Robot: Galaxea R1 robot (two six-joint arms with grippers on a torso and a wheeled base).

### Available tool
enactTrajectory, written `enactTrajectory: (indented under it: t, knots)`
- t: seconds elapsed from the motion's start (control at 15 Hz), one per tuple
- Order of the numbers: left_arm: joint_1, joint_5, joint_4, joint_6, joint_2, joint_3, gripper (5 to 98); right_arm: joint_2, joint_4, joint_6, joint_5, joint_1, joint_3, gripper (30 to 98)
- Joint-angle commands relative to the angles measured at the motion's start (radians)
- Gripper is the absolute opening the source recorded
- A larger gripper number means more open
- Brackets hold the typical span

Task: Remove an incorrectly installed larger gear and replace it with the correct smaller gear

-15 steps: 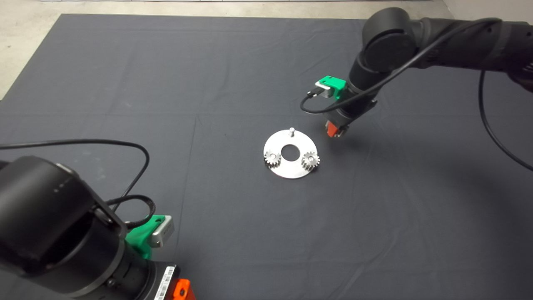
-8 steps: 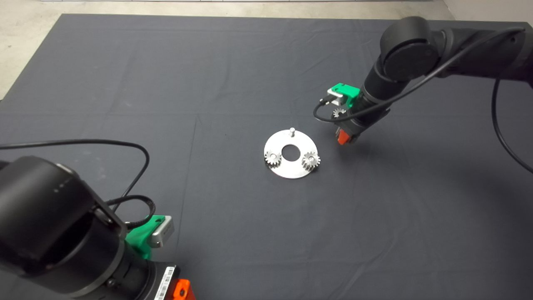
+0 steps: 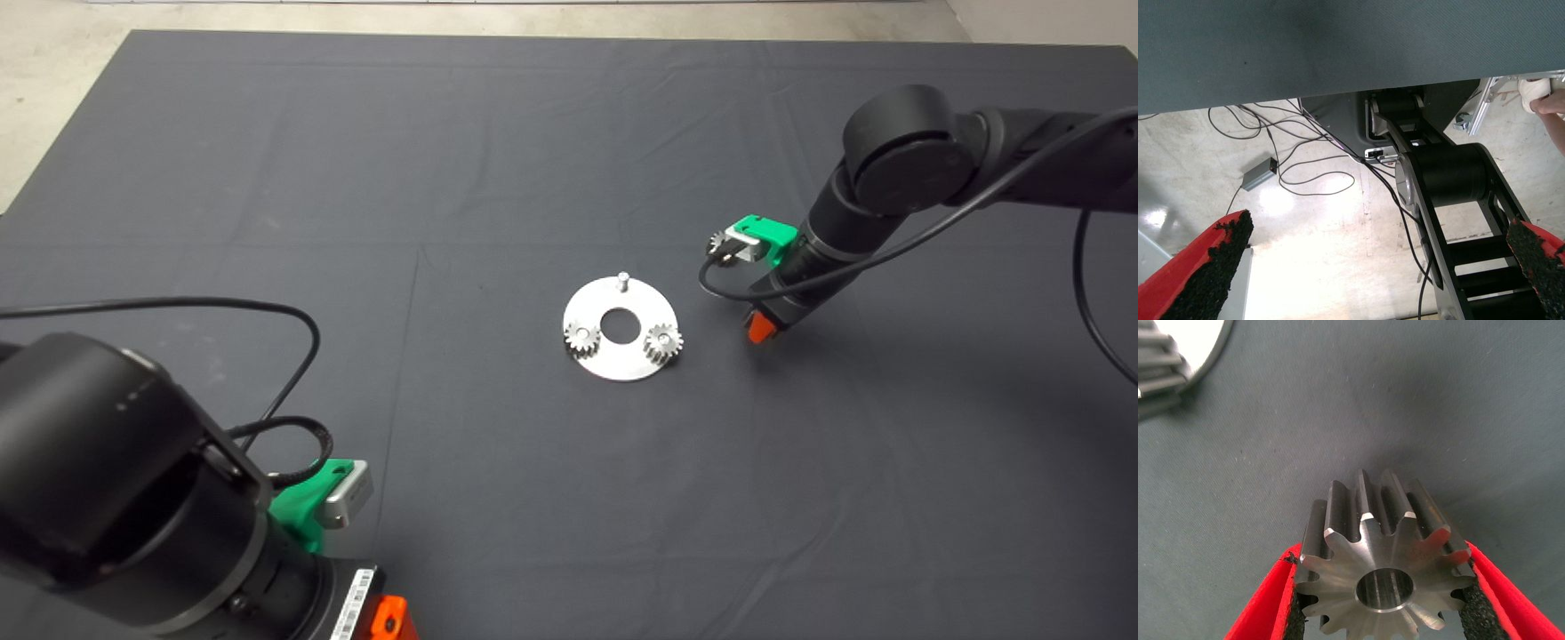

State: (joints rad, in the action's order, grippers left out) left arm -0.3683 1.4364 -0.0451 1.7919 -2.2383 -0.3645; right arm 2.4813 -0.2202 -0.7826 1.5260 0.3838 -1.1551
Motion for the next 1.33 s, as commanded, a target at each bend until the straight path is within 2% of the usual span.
enactTrajectory:
  t: [0.0, 0.47, 1.27]
  knots:
    - [-0.005, -0.001, 0.019, 0.004, 0.001, 0.012, 98.1, -0.017, -0.074, -0.003, 0.098, -0.024, 0.031, 48.2]
    - [-0.005, 0.001, 0.019, 0.004, 0.001, 0.012, 98.1, -0.023, -0.137, -0.003, 0.102, -0.042, 0.035, 48.2]
    - [-0.005, 0.001, 0.019, 0.004, 0.001, 0.012, 98.1, -0.024, -0.151, -0.003, 0.102, -0.057, 0.054, 48.8]
